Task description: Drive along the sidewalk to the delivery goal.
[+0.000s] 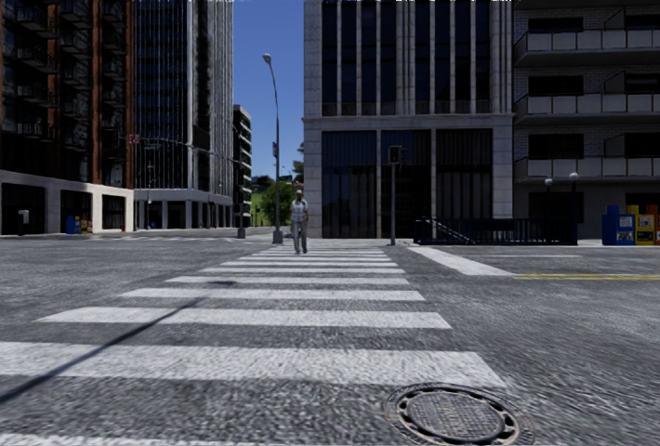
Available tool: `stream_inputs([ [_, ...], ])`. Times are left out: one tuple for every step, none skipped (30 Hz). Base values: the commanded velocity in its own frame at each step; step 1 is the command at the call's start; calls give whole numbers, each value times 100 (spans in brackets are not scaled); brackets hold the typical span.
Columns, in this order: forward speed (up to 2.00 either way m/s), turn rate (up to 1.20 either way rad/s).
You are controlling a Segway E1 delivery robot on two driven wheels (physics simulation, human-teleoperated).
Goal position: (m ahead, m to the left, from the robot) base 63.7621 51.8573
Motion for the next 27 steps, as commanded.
stream_inputs([
  [200,-2],
  [200,-1],
  [200,-1],
  [200,-5],
  [200,-9],
  [200,-10],
  [200,-10],
  [200,-11],
  [200,-11],
  [200,-12],
  [200,-13],
  [200,-16],
  [200,-22],
  [200,-24],
  [200,-24],
  [200,-25],
  [200,-25],
  [200,-25],
  [200,-25],
  [200,-25],
  [200,-25],
  [200,-25],
  [200,-25],
  [200,-25],
  [200,-25],
  [200,-25],
  [200,-25],
])
